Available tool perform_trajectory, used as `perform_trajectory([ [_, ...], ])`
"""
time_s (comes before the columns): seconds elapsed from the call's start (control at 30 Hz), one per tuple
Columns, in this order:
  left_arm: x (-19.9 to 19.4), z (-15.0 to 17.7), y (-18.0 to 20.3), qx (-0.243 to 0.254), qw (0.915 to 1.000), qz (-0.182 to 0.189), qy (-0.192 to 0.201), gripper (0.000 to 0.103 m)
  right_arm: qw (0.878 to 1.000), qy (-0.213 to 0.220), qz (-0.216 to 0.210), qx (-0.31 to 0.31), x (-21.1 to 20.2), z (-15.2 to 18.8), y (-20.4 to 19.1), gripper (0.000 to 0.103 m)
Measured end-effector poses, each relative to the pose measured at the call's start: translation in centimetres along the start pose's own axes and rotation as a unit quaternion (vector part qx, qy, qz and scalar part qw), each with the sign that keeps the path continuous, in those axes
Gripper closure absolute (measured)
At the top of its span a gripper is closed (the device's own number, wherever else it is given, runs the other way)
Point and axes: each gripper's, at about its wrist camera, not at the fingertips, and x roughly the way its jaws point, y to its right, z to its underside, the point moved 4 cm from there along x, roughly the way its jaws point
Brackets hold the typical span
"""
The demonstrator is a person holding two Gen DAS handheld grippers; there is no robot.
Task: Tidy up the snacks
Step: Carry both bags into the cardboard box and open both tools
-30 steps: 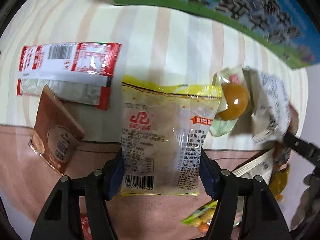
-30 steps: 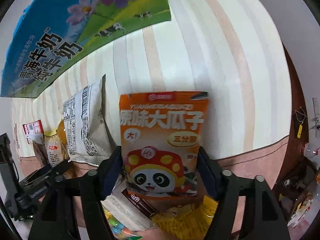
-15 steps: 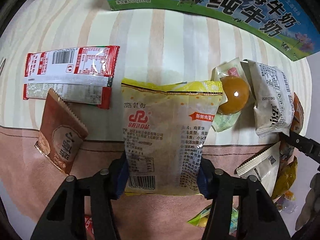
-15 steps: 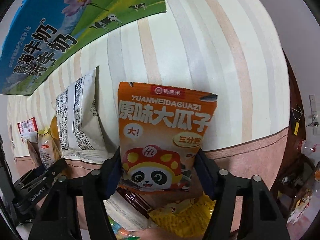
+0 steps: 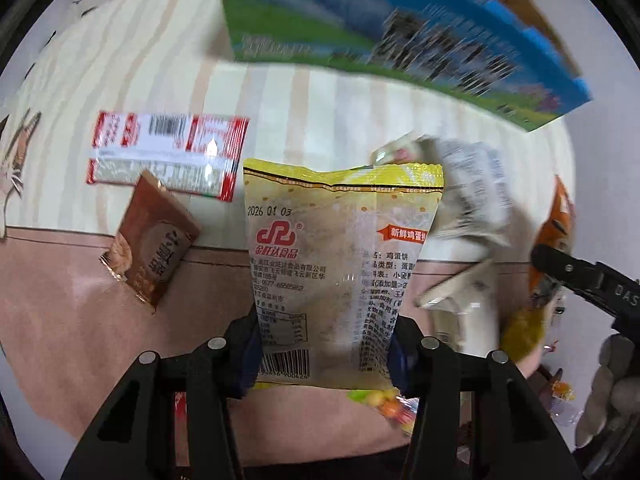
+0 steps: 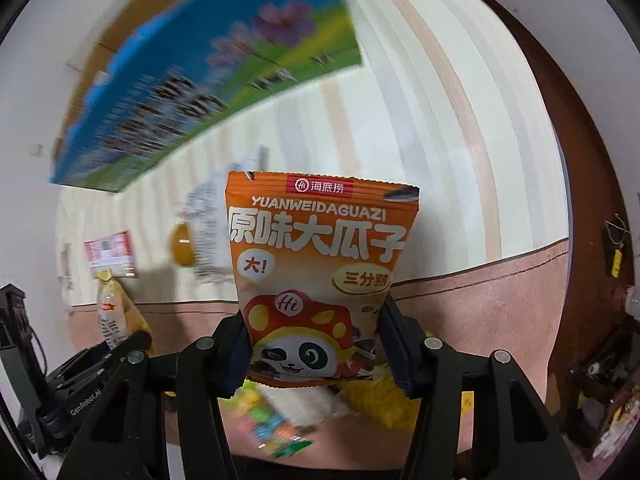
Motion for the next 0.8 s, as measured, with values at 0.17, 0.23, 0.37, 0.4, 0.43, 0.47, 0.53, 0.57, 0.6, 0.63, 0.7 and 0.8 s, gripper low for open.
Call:
perform_trajectory([
  [0.17,-5.9,-2.0,2.3,0.011,0.9983,0.038,0.043,0.055,0.998,0.039,-0.046,-0.018,-5.7,-1.5,-2.5,0.044],
  [0.23,-8.6,-3.6,3.6,0.020,0.9962,0.055,0.064,0.055,0.996,0.056,-0.059,-0.026,-8.0,-2.4,-3.5,0.044],
  [0.37,-12.3,-8.4,5.6,0.040,0.9924,0.063,0.098,0.055,0.991,0.089,-0.088,-0.043,-12.2,-6.4,-6.2,0.045],
  [0.4,-12.7,-9.9,6.0,0.045,0.9918,0.058,0.104,0.055,0.990,0.097,-0.086,-0.049,-12.6,-7.4,-7.1,0.045],
  [0.43,-12.7,-11.4,6.3,0.049,0.9916,0.050,0.109,0.055,0.990,0.106,-0.080,-0.053,-13.1,-9.1,-7.7,0.044],
  [0.47,-12.9,-13.2,6.4,0.050,0.9918,0.043,0.110,0.055,0.990,0.110,-0.075,-0.054,-13.1,-10.4,-8.1,0.044],
  [0.53,-12.6,-16.1,6.3,0.056,0.9925,0.029,0.105,0.055,0.990,0.112,-0.064,-0.056,-13.0,-12.9,-8.5,0.045],
  [0.57,-12.3,-18.0,6.0,0.055,0.9931,0.016,0.102,0.055,0.991,0.115,-0.052,-0.056,-12.7,-15.0,-8.9,0.045],
  [0.6,-11.9,-19.4,5.7,0.057,0.9936,0.006,0.098,0.055,0.991,0.112,-0.042,-0.059,-12.3,-16.5,-9.0,0.044],
  [0.63,-11.3,-21.1,5.1,0.055,0.9945,-0.009,0.089,0.055,0.992,0.110,-0.035,-0.057,-11.9,-17.7,-9.0,0.044],
  [0.7,-9.5,-24.1,4.8,0.051,0.9952,-0.037,0.075,0.055,0.993,0.098,-0.016,-0.062,-10.4,-21.0,-9.2,0.045],
  [0.8,-6.8,-27.5,3.8,0.051,0.9949,-0.073,0.047,0.055,0.993,0.087,0.019,-0.071,-7.5,-25.4,-9.8,0.044],
])
